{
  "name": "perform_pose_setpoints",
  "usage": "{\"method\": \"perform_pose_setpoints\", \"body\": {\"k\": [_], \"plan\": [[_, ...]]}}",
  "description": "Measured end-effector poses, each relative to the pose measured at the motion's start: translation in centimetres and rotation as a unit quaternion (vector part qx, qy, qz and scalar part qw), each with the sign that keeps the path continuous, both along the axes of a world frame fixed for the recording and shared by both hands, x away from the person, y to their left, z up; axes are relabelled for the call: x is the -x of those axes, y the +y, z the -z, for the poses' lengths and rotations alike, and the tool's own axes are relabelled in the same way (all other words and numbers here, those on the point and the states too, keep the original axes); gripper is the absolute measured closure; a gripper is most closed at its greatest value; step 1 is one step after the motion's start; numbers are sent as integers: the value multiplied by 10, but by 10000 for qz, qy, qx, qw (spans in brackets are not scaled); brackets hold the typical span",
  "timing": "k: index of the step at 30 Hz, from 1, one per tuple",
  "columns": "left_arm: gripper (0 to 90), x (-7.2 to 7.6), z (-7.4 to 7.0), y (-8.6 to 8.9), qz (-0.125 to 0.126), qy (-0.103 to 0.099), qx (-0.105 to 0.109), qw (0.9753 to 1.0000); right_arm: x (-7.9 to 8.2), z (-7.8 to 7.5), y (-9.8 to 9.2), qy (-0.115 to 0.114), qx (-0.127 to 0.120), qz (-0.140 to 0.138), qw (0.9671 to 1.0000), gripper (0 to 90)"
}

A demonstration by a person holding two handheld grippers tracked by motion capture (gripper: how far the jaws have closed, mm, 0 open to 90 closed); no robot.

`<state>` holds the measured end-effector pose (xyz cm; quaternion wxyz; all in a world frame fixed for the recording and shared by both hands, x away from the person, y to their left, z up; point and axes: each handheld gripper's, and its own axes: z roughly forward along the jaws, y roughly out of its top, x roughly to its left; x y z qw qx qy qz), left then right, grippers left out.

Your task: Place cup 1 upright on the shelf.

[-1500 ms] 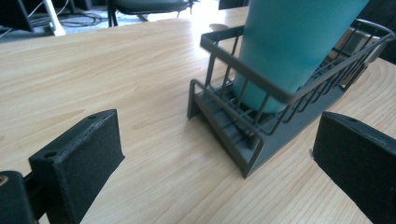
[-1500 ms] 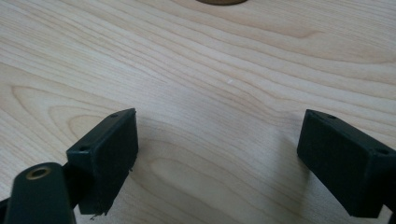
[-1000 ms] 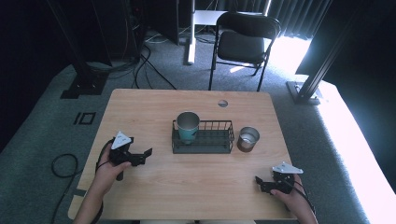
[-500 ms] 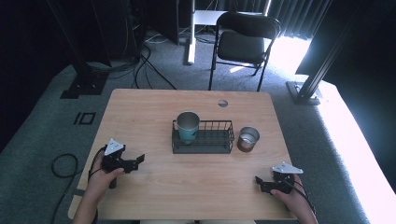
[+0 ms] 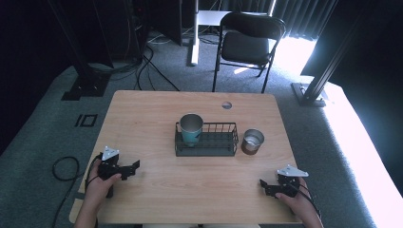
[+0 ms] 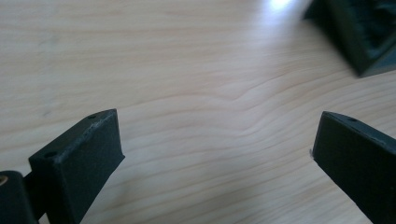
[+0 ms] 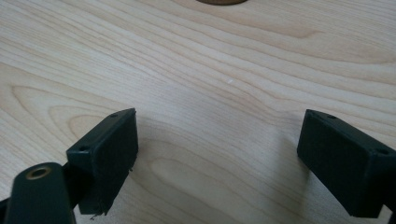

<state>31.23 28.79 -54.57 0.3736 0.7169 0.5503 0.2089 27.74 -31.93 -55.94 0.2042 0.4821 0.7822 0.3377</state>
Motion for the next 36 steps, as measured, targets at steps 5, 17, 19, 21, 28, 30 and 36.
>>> {"method": "perform_pose_setpoints", "body": {"k": [5,17,19,21,28,30,36], "plan": [[22,6,0,7,-168,26,-30,9999,0,0,0,1,-1,0,10000,121],[22,11,9,14,-468,346,-253,9980,0,0,0,-5,-6,1,10000,121],[22,10,10,14,-493,381,-298,9976,0,0,0,-6,-5,0,10000,121],[22,10,11,14,-483,386,-343,9975,0,0,0,-6,-4,0,10000,121],[22,7,11,11,-291,402,-631,9968,-1,0,1,-3,-1,-67,10000,110],[22,6,12,9,-338,415,-736,9958,-1,0,1,1,-2,-82,10000,109],[22,6,12,8,-378,414,-729,9958,-1,0,1,7,-14,-92,10000,110]]}}
